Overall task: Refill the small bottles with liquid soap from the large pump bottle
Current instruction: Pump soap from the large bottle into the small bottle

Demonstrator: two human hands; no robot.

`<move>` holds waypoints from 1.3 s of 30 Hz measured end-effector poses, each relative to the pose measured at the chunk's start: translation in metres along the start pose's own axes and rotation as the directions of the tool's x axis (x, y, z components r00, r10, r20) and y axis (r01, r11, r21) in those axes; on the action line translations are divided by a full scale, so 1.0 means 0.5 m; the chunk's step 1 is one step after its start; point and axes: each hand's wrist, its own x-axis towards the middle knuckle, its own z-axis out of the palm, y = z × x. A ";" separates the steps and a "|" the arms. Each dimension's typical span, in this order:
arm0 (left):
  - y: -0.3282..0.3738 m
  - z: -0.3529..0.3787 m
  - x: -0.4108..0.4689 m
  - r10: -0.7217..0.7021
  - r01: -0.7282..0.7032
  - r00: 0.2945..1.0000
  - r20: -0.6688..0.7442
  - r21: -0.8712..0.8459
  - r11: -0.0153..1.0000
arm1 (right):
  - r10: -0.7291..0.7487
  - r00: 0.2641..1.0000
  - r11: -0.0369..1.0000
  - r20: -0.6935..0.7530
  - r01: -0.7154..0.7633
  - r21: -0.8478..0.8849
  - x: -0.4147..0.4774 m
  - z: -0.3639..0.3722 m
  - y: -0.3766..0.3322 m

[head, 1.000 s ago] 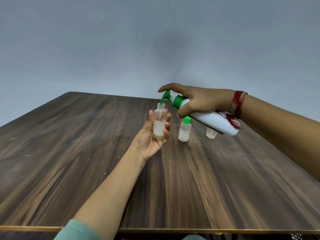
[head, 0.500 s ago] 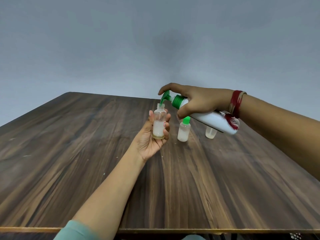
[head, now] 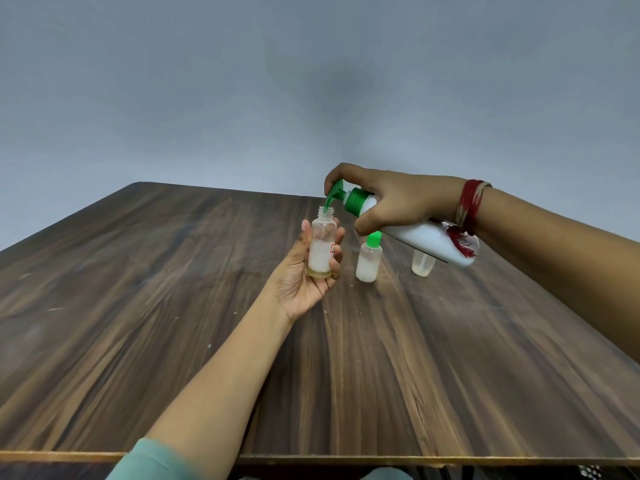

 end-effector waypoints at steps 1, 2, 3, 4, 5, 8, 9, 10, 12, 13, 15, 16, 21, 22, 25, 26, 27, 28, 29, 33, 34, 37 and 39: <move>0.001 -0.001 0.001 0.004 -0.004 1.000 0.001 -0.008 1.000 | -0.005 1.000 1.000 0.006 0.005 0.008 0.001 0.000 0.001; 0.003 -0.002 0.002 0.010 -0.010 1.000 0.000 -0.015 1.000 | -0.014 1.000 1.000 0.008 0.014 0.015 0.001 0.001 0.001; 0.004 -0.003 0.003 0.015 -0.015 1.000 -0.002 -0.022 1.000 | -0.024 1.000 1.000 0.008 0.024 0.017 0.001 0.002 0.001; 0.005 -0.003 0.004 0.019 -0.019 1.000 -0.005 -0.027 0.999 | -0.032 0.999 0.999 0.005 0.032 0.013 0.001 0.002 0.001; 0.005 -0.003 0.004 0.021 -0.021 1.000 -0.008 -0.030 0.999 | -0.039 0.999 0.999 0.002 0.039 0.009 0.001 0.003 0.001; 0.005 -0.003 0.003 0.028 -0.029 1.000 -0.008 -0.032 0.999 | -0.043 0.999 0.999 -0.003 0.043 0.024 0.004 0.001 0.001; 0.004 -0.003 0.003 0.027 -0.027 1.000 -0.008 -0.028 0.999 | -0.039 0.999 0.999 0.004 0.039 0.029 0.005 0.000 0.002; 0.003 -0.002 0.003 0.023 -0.023 1.000 -0.011 -0.021 1.000 | -0.033 0.999 0.999 0.011 0.032 0.027 0.005 0.000 0.002; 0.001 -0.003 0.002 0.017 -0.017 1.000 -0.015 -0.004 1.000 | -0.020 1.000 1.000 0.014 0.020 0.018 0.005 -0.001 0.003; 0.001 -0.002 0.002 0.014 -0.014 1.000 -0.014 0.000 1.000 | -0.018 1.000 1.000 0.009 0.018 0.016 0.004 -0.001 0.003; 0.000 -0.002 0.002 0.007 -0.007 1.000 -0.009 0.005 1.000 | -0.018 1.000 1.000 -0.003 0.018 0.020 0.003 0.001 0.004; 0.000 -0.001 0.002 0.005 -0.005 1.000 -0.008 0.005 1.000 | -0.018 1.000 0.999 -0.007 0.018 0.028 0.003 0.002 0.005; 0.005 -0.004 0.005 0.020 -0.020 1.000 -0.008 -0.026 0.999 | -0.022 1.000 0.997 -0.013 0.023 0.070 0.006 0.010 0.008; 0.005 -0.005 0.006 0.023 -0.023 1.000 -0.007 -0.032 0.999 | -0.021 1.000 0.997 -0.012 0.022 0.068 0.006 0.011 0.008; 0.007 -0.006 0.006 0.026 -0.026 1.000 0.002 -0.042 0.999 | -0.021 1.000 0.998 -0.010 0.021 0.055 0.006 0.011 0.005; 0.007 -0.006 0.006 0.027 -0.026 1.000 0.004 -0.042 0.999 | -0.023 1.000 0.998 -0.008 0.023 0.057 0.005 0.012 0.004; 0.007 -0.006 0.006 0.027 -0.027 1.000 0.004 -0.042 0.999 | -0.023 1.000 0.998 -0.004 0.023 0.059 0.005 0.012 0.004; 0.007 -0.006 0.006 0.027 -0.027 1.000 0.004 -0.042 0.999 | -0.024 1.000 0.998 -0.002 0.024 0.062 0.005 0.013 0.003; 0.007 -0.006 0.006 0.029 -0.029 1.000 0.003 -0.040 0.999 | -0.022 1.000 0.998 -0.001 0.022 0.065 0.005 0.014 0.003; 0.006 -0.008 0.006 0.031 -0.031 1.000 -0.001 -0.034 0.999 | -0.032 0.999 0.996 -0.002 0.032 0.088 0.008 0.013 0.008; 0.006 -0.008 0.006 0.029 -0.029 1.000 -0.001 -0.030 0.999 | -0.031 1.000 0.995 0.001 0.031 0.090 0.008 0.011 0.011; 0.003 -0.007 0.007 0.016 -0.016 1.000 0.002 -0.012 1.000 | -0.018 1.000 0.996 0.012 0.017 0.086 0.005 0.008 0.012; 0.002 -0.007 0.007 0.007 -0.007 1.000 0.005 0.004 1.000 | -0.009 1.000 0.996 0.009 0.008 0.089 0.003 0.009 0.012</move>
